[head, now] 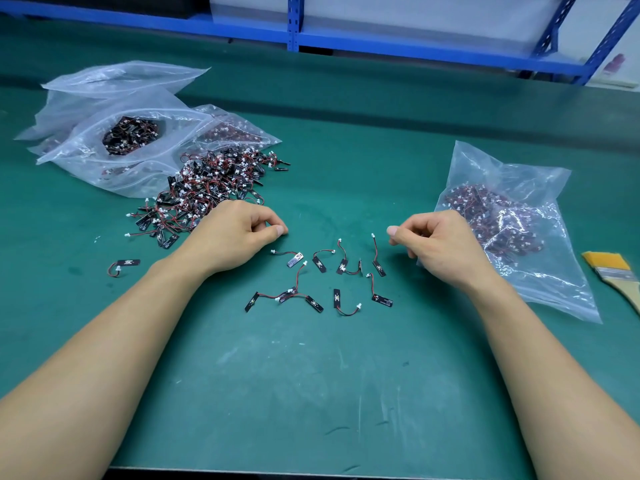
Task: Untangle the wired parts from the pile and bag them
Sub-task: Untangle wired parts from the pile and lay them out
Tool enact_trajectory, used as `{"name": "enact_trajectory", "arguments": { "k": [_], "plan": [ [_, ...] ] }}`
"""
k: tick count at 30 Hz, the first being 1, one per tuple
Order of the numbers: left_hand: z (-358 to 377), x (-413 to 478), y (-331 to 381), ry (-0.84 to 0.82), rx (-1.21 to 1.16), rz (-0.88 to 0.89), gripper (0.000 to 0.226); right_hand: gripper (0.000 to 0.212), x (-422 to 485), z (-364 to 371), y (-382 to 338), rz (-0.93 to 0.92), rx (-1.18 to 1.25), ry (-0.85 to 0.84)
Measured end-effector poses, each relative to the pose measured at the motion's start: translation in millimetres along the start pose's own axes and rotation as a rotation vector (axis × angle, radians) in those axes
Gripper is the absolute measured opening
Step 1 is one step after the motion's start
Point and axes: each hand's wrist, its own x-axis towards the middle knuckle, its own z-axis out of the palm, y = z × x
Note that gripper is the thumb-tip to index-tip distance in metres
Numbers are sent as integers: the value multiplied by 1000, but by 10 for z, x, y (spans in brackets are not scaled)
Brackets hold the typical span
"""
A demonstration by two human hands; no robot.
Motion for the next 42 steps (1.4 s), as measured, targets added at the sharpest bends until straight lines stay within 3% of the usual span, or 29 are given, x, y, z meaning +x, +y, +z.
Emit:
{"name": "enact_trajectory", "arguments": {
  "k": [42],
  "plan": [
    [-10, -15, 37, -13, 7, -28, 12, 28, 3, 12, 34, -10, -31, -18]
  ]
}}
